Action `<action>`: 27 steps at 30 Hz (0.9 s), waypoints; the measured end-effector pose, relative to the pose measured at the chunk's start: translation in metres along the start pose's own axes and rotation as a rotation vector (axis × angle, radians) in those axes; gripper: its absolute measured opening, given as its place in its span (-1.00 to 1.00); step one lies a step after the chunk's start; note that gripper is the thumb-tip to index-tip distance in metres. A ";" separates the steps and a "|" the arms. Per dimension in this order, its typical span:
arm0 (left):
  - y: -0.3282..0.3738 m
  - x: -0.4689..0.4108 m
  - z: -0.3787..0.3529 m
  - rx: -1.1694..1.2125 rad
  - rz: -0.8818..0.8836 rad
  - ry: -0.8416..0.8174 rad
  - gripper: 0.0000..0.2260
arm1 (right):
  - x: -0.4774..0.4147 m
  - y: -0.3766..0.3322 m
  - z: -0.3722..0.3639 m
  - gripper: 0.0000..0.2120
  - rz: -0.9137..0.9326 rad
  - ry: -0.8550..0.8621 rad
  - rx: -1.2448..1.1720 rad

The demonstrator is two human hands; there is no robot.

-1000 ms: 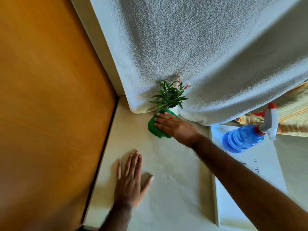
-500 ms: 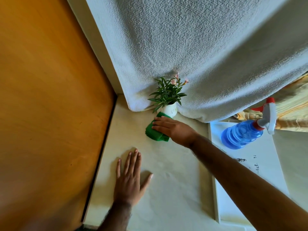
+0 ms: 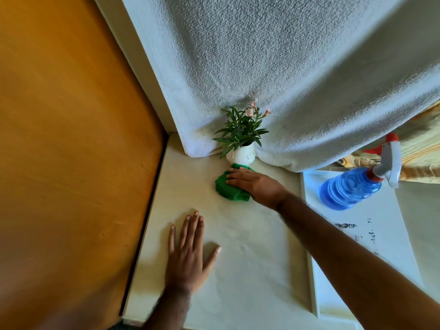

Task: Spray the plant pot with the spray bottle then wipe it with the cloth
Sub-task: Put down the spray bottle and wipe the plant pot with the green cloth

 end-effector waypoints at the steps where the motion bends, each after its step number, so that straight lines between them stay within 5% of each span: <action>1: 0.000 0.000 0.000 -0.001 -0.002 -0.001 -0.18 | 0.000 -0.003 0.001 -0.63 -0.004 0.016 -0.004; 7: 0.001 0.000 0.002 -0.009 -0.006 0.014 -0.18 | -0.014 -0.022 0.034 -0.64 0.117 0.180 0.096; 17: 0.001 0.001 0.002 -0.001 0.006 -0.029 -0.18 | -0.009 -0.003 0.000 -0.55 -0.002 -0.077 -0.039; 27: 0.001 0.001 0.000 -0.003 0.010 -0.041 -0.16 | 0.012 -0.001 0.036 -0.65 -0.003 0.239 0.104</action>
Point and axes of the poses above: each hand's wrist, its own x-axis away from the middle knuckle, its own z-axis out of the back of the hand, y = z × x, the point moved 9 cm from there along -x, towards the middle knuckle, and after that the axes turned 2 degrees about -y, right-handed, at the moved point
